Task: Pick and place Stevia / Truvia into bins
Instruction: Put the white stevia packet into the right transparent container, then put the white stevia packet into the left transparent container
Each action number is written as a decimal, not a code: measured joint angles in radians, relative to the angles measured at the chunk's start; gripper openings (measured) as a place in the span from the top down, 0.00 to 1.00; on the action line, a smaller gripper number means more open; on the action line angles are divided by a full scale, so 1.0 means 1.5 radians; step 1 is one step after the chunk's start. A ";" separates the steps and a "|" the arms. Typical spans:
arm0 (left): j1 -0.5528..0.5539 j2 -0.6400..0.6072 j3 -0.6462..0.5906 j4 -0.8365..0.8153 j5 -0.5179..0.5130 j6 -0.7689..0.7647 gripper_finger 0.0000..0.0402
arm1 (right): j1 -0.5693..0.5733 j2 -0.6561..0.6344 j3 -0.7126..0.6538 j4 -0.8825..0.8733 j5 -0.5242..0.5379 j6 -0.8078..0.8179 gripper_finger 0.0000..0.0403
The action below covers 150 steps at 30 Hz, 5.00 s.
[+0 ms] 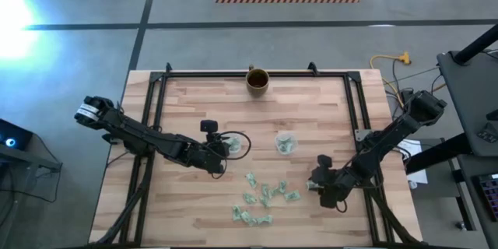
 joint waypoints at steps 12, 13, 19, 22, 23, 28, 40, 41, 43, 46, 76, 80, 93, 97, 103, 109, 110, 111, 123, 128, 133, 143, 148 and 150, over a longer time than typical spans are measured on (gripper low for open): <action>0.000 0.000 0.000 0.000 0.000 0.000 0.72 | 0.000 0.000 -0.002 0.014 0.000 -0.030 0.58; 0.000 0.000 0.000 0.000 0.000 0.000 0.72 | 0.000 0.000 -0.002 0.014 0.000 -0.032 0.58; -0.001 0.000 -0.001 0.000 0.000 0.000 0.72 | 0.001 0.029 -0.002 0.017 0.001 -0.038 0.61; -0.001 0.000 -0.001 0.000 0.000 0.000 0.72 | 0.003 0.074 -0.001 0.040 -0.004 -0.037 0.61; -0.001 0.000 -0.001 -0.001 0.000 0.000 0.72 | 0.004 0.086 0.004 0.042 -0.003 -0.038 0.61; -0.001 0.000 -0.002 0.000 0.000 0.000 0.72 | 0.004 0.127 0.026 0.038 -0.002 -0.037 0.61; -0.001 0.000 -0.004 0.000 0.000 0.000 0.72 | 0.003 0.100 0.038 -0.016 -0.008 -0.057 0.81; -0.001 0.000 -0.005 -0.001 0.000 0.000 0.72 | 0.003 0.097 0.038 -0.017 -0.009 -0.064 0.85; -0.001 0.000 -0.005 0.000 0.000 0.000 0.72 | 0.003 0.094 0.038 -0.019 -0.011 -0.071 0.91; -0.001 0.000 -0.005 0.000 0.000 0.000 0.72 | 0.003 0.092 0.038 -0.020 -0.010 -0.082 0.97; 0.000 0.000 -0.004 0.000 0.000 0.000 0.72 | -0.294 -0.010 0.115 0.002 0.225 -0.439 0.97; -0.001 0.000 -0.004 0.000 0.000 0.000 0.72 | -0.368 0.001 0.106 0.071 0.113 -0.474 0.97; -0.001 0.000 -0.005 0.002 0.000 -0.002 0.72 | -0.432 0.045 0.101 0.101 0.029 -0.470 0.97; -0.001 0.000 -0.004 0.007 0.000 -0.002 0.72 | -0.432 0.053 0.098 0.107 0.029 -0.478 0.96; -0.001 0.000 -0.005 0.011 0.000 -0.002 0.72 | -0.432 0.052 0.097 0.116 0.029 -0.486 0.86; -0.001 0.000 -0.005 0.018 0.003 -0.003 0.72 | -0.432 0.051 0.095 0.117 0.034 -0.496 0.71; 0.000 0.000 -0.005 0.022 0.011 -0.002 0.72 | -0.432 0.049 0.095 0.118 0.034 -0.506 0.70; 0.000 0.000 -0.005 0.024 0.022 -0.003 0.72 | -0.432 0.047 0.095 0.123 0.034 -0.516 0.68; -0.003 0.042 -0.021 0.249 0.362 0.174 0.72 | -0.381 -0.033 0.095 0.107 0.034 -0.598 0.63; 0.001 0.107 -0.022 0.328 0.367 0.219 0.72 | -0.359 -0.065 0.092 0.097 0.034 -0.606 0.66; 0.009 0.184 -0.002 0.347 0.371 0.228 0.72 | -0.349 -0.099 0.082 0.089 0.034 -0.608 0.69; 0.049 0.305 0.093 0.348 0.559 0.192 0.72 | -0.347 -0.151 0.049 0.082 0.035 -0.597 0.73; 0.062 0.334 0.115 0.322 0.574 0.171 0.72 | -0.346 -0.162 0.047 0.091 0.034 -0.593 0.74; 0.064 0.343 0.121 0.326 0.576 0.171 0.72 | -0.346 -0.167 0.045 0.081 0.034 -0.593 0.75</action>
